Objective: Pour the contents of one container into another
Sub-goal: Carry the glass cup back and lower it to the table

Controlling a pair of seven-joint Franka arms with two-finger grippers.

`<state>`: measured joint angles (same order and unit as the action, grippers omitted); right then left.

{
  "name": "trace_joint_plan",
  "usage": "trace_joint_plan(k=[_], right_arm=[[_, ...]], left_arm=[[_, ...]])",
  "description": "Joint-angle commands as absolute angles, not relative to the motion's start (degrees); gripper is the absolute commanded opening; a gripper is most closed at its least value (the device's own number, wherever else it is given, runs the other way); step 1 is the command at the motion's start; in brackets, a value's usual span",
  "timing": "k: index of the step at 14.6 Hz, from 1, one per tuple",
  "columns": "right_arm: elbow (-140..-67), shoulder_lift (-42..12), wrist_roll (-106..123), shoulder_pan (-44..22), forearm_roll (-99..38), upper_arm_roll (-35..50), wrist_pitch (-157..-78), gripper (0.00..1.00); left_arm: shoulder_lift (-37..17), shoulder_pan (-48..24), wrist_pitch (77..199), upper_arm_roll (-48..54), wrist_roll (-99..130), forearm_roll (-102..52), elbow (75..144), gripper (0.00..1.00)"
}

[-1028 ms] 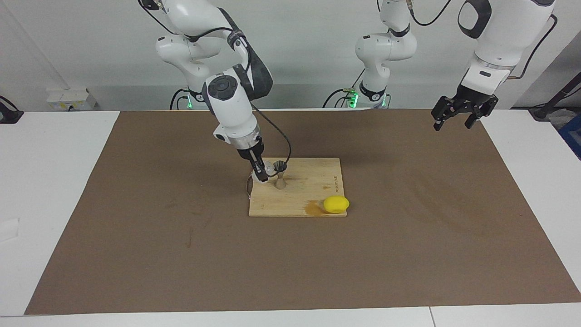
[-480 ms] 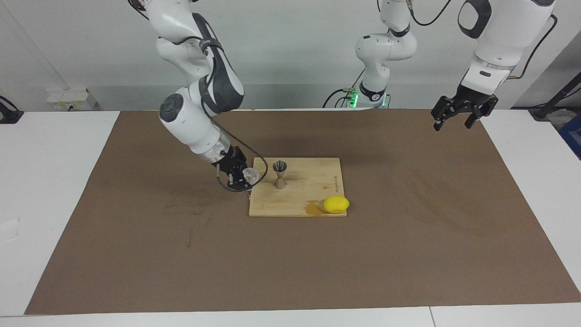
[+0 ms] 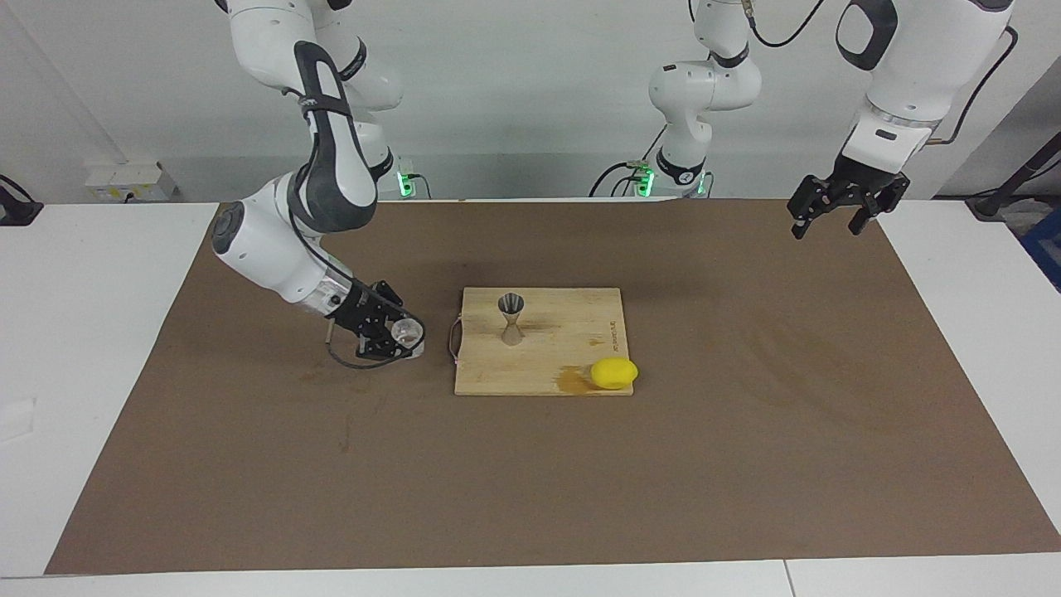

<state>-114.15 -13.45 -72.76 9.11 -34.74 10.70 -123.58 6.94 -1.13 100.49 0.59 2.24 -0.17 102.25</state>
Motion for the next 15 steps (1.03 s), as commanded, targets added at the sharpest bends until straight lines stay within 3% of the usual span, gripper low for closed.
trace_joint_plan(k=[1,7,15], right_arm=[[-115.84,-13.36,-66.81,12.56,-36.56,11.43,-122.17,0.09],[-117.07,-14.94,-55.56,20.2,-36.56,11.43,-118.74,0.07],[-115.93,-18.98,-47.81,24.7,-36.56,11.43,-117.42,0.08]], left_arm=[[8.7,-1.14,100.28,0.62,2.72,0.79,103.89,1.0],[8.7,-1.14,100.28,0.62,2.72,0.79,103.89,1.0],[8.7,-1.23,100.28,0.62,2.72,0.79,103.89,1.0]])
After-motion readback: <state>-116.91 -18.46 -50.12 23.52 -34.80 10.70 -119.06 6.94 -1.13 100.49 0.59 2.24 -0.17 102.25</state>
